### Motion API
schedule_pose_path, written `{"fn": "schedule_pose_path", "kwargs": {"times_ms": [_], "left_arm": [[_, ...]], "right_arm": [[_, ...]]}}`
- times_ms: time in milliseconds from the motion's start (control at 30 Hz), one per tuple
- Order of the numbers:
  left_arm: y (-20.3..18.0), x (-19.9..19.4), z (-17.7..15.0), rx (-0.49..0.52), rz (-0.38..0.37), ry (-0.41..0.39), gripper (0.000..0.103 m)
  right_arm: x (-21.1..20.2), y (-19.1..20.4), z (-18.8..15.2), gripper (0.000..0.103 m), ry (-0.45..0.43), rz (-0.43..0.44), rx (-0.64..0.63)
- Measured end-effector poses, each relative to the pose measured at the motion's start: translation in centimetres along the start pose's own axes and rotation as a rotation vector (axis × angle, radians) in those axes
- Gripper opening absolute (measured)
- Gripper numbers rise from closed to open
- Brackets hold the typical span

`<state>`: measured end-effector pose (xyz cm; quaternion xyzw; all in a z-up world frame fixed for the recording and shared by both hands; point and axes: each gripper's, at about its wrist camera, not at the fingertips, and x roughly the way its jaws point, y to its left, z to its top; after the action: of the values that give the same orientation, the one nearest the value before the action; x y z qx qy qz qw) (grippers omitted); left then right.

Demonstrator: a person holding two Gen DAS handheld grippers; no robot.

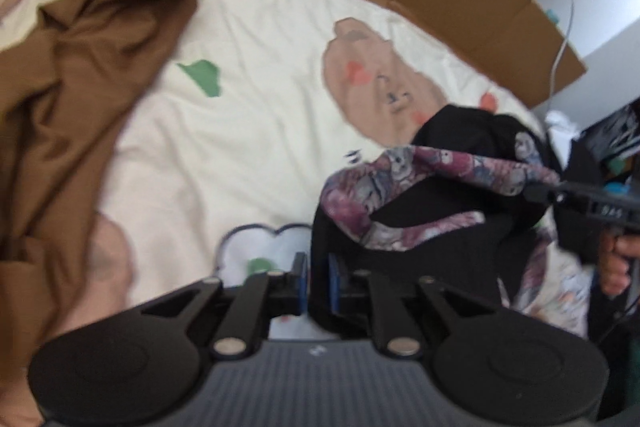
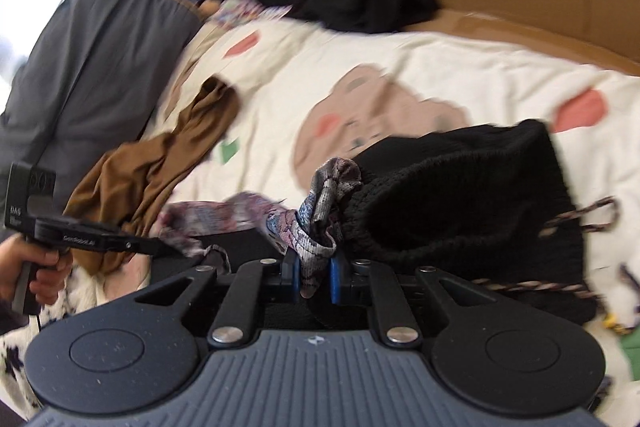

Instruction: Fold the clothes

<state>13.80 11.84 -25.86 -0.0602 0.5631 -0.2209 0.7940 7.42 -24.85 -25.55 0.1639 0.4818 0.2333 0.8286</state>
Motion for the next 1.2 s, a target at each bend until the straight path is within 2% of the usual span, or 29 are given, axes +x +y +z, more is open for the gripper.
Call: {"fn": "schedule_pose_path", "kwargs": {"times_ms": [200,400,533,667,767,833,967,1200], "left_arm": [[1.7,-2.3,0.7,-0.033,-0.033,-0.08,0.037],[0.2,-2.0,1.3,-0.005,-0.109,-0.109,0.043],[-2.6,-1.7,1.9,0.087,-0.147,-0.131,0.052],[-5.6,-1.4,2.5,0.179,-0.156,-0.151,0.061],[-7.6,-1.0,3.1,0.226,-0.176,-0.148,0.063],[-9.2,-0.6,3.5,0.263,-0.181,-0.145,0.064],[-12.0,0.3,4.4,0.326,-0.186,-0.147,0.076],[-17.1,3.7,5.6,0.441,-0.186,-0.084,0.079]], "right_arm": [[2.1,2.2,-0.5,0.015,0.025,0.013,-0.035],[3.2,3.9,-0.3,0.016,0.036,0.011,-0.062],[2.8,4.1,-0.1,0.023,0.043,-0.017,-0.068],[1.1,3.4,-0.3,0.048,0.034,-0.019,-0.062],[0.1,3.0,-0.7,0.056,0.018,-0.011,-0.054],[-0.6,2.6,-0.9,0.058,0.008,-0.008,-0.05],[-2.5,1.3,-1.4,0.058,-0.011,-0.031,-0.048],[-5.7,-1.8,-1.7,0.058,-0.07,-0.074,-0.031]]}}
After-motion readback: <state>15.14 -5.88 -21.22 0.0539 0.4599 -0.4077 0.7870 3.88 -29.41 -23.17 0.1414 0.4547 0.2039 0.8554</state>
